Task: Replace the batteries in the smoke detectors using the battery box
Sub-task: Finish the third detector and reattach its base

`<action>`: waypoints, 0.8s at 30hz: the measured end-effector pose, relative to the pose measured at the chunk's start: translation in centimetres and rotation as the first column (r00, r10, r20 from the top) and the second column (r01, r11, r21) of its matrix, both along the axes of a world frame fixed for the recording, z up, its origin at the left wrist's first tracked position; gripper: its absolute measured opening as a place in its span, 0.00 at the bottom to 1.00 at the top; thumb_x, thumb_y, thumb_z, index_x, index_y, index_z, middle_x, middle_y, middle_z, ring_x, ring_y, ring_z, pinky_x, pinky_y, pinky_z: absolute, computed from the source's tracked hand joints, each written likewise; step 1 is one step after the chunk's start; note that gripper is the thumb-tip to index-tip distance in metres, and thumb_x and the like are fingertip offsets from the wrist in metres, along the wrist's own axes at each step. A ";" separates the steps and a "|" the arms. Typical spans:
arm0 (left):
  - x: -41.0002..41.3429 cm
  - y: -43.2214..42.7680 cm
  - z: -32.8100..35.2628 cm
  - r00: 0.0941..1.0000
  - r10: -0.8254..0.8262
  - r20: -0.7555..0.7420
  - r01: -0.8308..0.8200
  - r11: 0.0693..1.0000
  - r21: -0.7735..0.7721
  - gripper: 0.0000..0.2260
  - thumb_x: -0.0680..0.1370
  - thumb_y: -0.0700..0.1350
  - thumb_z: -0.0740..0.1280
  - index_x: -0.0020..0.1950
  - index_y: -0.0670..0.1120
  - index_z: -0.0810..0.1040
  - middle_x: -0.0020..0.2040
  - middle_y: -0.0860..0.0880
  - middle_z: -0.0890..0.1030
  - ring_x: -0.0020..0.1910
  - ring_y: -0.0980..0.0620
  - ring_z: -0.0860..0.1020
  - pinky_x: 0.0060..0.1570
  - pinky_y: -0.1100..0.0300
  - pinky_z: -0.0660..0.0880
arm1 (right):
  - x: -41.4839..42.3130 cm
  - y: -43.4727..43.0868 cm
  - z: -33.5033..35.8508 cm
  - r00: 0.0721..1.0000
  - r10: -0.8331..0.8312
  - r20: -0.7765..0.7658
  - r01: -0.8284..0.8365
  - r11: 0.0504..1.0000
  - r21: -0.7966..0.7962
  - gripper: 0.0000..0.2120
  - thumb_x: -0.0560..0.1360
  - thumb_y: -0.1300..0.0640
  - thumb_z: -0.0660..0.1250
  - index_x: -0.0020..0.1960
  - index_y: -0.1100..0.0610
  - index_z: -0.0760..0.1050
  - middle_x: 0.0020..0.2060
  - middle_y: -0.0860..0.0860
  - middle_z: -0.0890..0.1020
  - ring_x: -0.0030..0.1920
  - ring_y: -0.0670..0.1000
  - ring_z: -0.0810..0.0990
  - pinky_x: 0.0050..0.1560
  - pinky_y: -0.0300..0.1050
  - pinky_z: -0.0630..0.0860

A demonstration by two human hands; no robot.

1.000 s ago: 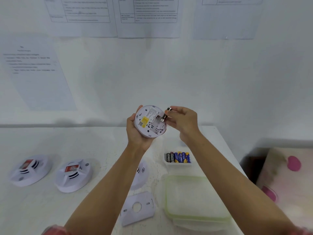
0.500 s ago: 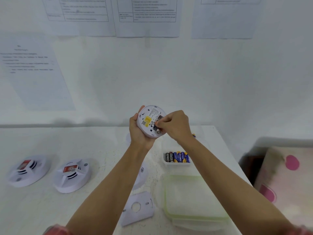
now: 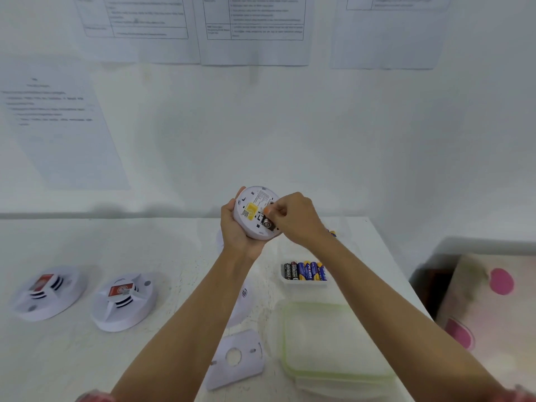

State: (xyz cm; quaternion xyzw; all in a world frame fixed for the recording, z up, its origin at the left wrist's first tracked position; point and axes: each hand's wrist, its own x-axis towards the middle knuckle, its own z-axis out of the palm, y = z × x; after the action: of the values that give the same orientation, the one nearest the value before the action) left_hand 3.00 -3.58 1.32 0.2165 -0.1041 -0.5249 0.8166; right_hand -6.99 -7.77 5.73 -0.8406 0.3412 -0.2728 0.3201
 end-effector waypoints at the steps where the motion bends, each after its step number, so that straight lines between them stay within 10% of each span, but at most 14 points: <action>1: 0.1 0.1 -0.2 1.000 -0.008 -0.009 0.008 1.000 -0.001 0.14 0.78 0.54 0.52 0.51 0.55 0.76 0.50 0.45 0.79 0.47 0.45 0.76 0.44 0.50 0.73 | -0.3 -0.3 0.0 0.996 0.064 -0.065 -0.063 0.998 0.018 0.16 0.74 0.57 0.68 0.49 0.72 0.78 0.39 0.64 0.81 0.37 0.58 0.77 0.33 0.38 0.68; 6: 0.3 -0.3 -0.2 0.999 -0.045 -0.013 0.045 0.999 -0.009 0.13 0.77 0.54 0.52 0.51 0.55 0.76 0.50 0.45 0.79 0.45 0.45 0.75 0.39 0.53 0.77 | -1.0 -0.4 0.2 0.993 0.105 -0.055 -0.104 0.994 0.026 0.19 0.68 0.63 0.74 0.57 0.65 0.78 0.46 0.59 0.83 0.51 0.53 0.81 0.38 0.30 0.70; 16: 1.1 -0.5 -0.5 0.999 -0.034 -0.002 0.034 0.999 0.038 0.13 0.77 0.54 0.52 0.50 0.55 0.76 0.54 0.44 0.77 0.48 0.44 0.75 0.49 0.48 0.71 | -0.2 -1.4 -0.5 0.989 0.066 0.132 -0.085 0.987 0.138 0.18 0.62 0.66 0.77 0.50 0.70 0.80 0.45 0.64 0.83 0.47 0.57 0.83 0.46 0.40 0.78; 21: 1.3 -0.6 -1.5 0.999 -0.031 -0.013 0.032 0.998 0.053 0.13 0.77 0.54 0.52 0.52 0.55 0.75 0.54 0.44 0.76 0.48 0.44 0.74 0.49 0.49 0.70 | 0.0 -1.7 -1.1 0.985 0.171 -0.008 -0.169 0.977 0.128 0.11 0.69 0.63 0.73 0.49 0.68 0.81 0.29 0.45 0.83 0.28 0.38 0.75 0.29 0.27 0.66; 24: 1.1 -0.9 -1.7 0.999 -0.032 -0.027 0.034 0.998 0.058 0.14 0.76 0.55 0.52 0.52 0.55 0.76 0.55 0.43 0.76 0.50 0.43 0.74 0.49 0.48 0.70 | 0.0 -2.0 -1.2 0.992 0.123 0.019 -0.125 0.987 0.105 0.14 0.67 0.63 0.75 0.51 0.68 0.80 0.42 0.57 0.85 0.41 0.46 0.81 0.35 0.27 0.70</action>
State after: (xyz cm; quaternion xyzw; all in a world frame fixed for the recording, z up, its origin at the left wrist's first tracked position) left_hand 4.14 -4.46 -0.33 0.2318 -0.0817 -0.5439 0.8023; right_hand -6.98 -9.73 4.50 -0.8404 0.3003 -0.2390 0.3828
